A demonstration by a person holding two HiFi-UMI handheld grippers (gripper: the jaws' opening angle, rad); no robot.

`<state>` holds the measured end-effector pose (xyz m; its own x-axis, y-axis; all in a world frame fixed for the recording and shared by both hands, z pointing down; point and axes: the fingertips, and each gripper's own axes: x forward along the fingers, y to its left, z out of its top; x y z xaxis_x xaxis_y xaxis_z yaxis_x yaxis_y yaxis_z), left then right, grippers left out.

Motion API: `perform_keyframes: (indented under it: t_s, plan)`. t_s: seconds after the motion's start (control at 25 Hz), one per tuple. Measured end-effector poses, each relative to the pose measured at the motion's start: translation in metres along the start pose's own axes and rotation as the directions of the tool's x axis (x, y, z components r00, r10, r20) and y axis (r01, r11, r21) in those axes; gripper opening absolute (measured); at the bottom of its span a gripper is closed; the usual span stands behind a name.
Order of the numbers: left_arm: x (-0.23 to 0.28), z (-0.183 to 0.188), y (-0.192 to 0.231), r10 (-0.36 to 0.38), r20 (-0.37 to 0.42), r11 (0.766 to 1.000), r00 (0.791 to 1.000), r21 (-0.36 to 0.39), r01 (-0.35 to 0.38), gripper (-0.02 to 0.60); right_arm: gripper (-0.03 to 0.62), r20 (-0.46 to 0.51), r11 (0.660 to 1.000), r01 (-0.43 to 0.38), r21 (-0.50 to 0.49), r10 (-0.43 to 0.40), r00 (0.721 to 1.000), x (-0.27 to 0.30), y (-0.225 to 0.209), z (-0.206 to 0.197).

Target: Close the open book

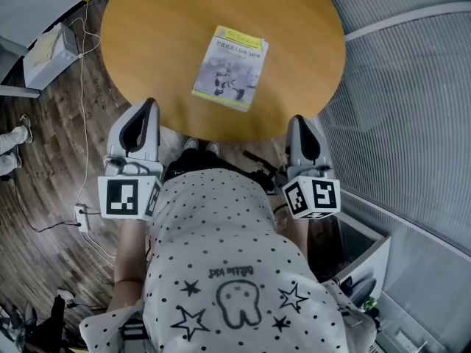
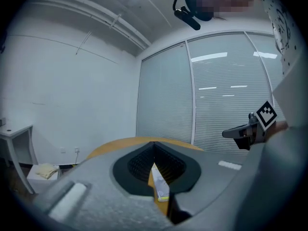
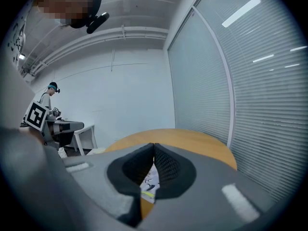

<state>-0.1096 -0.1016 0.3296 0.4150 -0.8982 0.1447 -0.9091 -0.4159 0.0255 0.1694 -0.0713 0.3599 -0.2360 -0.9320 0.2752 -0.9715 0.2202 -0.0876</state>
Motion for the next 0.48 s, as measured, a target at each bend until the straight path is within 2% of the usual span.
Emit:
perform_keyframes:
  t_s: [0.32, 0.48]
  plan:
    - [-0.0025, -0.0091, 0.0011, 0.046, -0.048, 0.995, 0.998, 0.092, -0.041, 0.009, 0.005, 0.000, 1.000, -0.002, 0.006, 0.002, 1.000, -0.0037, 0.0013, -0.0010]
    - [-0.0002, -0.0108, -0.0003, 0.029, -0.053, 0.996, 0.998, 0.084, -0.024, 0.009, 0.005, 0.001, 1.000, -0.003, 0.002, 0.003, 1.000, -0.0051, 0.0011, -0.0021]
